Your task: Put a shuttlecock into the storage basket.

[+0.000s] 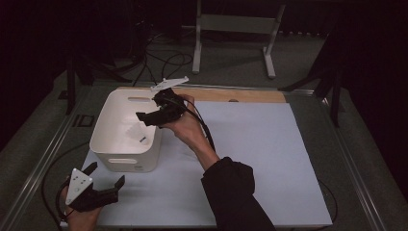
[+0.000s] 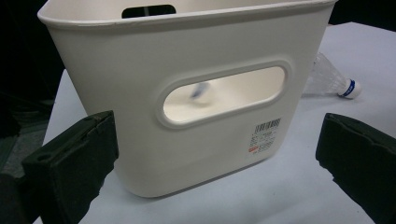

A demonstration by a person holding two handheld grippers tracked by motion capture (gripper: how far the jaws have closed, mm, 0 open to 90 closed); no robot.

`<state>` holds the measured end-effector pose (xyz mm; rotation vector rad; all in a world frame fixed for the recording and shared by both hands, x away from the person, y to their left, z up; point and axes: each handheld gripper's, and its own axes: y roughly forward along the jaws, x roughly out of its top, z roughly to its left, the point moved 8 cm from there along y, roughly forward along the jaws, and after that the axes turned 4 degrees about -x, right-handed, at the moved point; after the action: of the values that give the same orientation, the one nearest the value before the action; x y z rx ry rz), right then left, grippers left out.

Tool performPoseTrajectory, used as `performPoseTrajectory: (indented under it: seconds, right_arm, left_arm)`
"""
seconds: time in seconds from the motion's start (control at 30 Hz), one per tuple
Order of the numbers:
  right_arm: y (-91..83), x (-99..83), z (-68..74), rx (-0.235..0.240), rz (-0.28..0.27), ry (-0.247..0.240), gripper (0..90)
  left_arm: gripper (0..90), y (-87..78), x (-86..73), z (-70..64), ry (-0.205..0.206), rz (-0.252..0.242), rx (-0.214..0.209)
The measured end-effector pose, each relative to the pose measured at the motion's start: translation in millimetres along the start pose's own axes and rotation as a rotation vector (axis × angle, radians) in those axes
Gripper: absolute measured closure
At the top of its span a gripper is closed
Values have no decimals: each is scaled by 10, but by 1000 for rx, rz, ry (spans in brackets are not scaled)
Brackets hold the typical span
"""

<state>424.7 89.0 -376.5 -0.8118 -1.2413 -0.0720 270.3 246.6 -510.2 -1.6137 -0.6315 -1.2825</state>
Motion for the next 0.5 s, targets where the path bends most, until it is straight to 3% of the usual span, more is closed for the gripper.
performPoseTrajectory:
  seconds: [0.1, 0.3, 0.33, 0.5]
  right_arm:
    - [-37, 0, -54, -14, -8, 9, 139]
    - [-114, -13, -151, -45, -17, 14, 127]
    - [-137, -34, -192, -77, -17, -9, 129]
    - [-185, -80, -277, -97, -18, -8, 128]
  left_arm:
    - [1, 2, -1, 0, 0, 1, 1]
    - [1, 3, -2, -4, 1, 2, 1]
    - [1, 3, -2, -4, 2, 2, 1]
    - [1, 6, -2, -11, 2, 1, 0]
